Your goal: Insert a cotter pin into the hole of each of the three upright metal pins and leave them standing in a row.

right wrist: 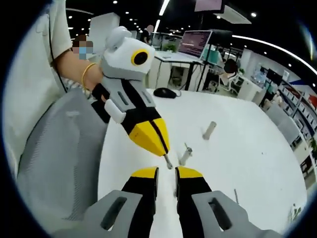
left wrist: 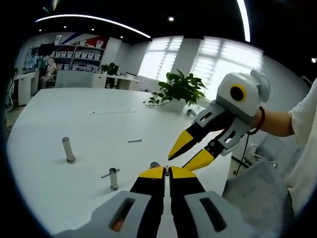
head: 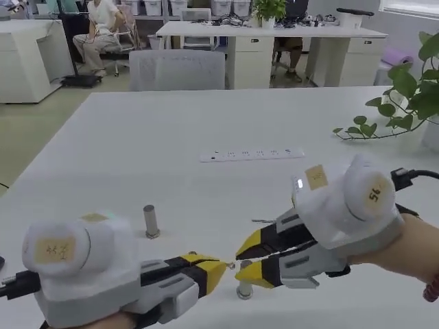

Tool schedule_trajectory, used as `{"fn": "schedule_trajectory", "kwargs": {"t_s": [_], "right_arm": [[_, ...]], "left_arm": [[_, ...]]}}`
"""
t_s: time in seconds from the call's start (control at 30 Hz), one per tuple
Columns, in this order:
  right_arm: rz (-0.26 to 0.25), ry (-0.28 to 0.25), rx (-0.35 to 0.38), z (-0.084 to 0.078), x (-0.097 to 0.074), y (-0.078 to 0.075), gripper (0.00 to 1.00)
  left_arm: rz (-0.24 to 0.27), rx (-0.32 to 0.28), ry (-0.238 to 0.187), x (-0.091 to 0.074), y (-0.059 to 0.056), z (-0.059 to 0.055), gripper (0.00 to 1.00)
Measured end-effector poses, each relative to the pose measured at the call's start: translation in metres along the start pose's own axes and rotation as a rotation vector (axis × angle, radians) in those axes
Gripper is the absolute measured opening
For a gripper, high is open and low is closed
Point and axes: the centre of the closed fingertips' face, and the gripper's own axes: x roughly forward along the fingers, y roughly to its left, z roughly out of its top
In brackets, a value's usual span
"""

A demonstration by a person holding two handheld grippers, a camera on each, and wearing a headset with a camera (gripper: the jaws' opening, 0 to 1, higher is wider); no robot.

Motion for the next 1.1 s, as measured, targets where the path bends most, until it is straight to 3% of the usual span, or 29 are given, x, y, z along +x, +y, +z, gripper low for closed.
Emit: {"fn": "schedule_trajectory", "kwargs": {"t_s": [0.13,0.37,0.63,1.1], "right_arm": [[0.039,-0.012,0.055,-0.002,-0.003,0.004,0.16],[0.112,-0.023,0.085,-0.004,-0.006,0.015,0.17],[0.202,-0.034,0.072,-0.005,-0.007,0.029,0.17],[0.336,-0.044,0.065,-0.014,-0.010,0.046,0.16]], "left_arm": [[-0.017,0.045,0.018,-0.001,-0.005,-0.003,0.00],[-0.050,0.123,0.050,-0.004,-0.011,-0.010,0.00],[-0.117,0.226,0.075,-0.009,-0.025,-0.015,0.00],[-0.242,0.316,0.100,-0.011,-0.047,-0.023,0.00]]}}
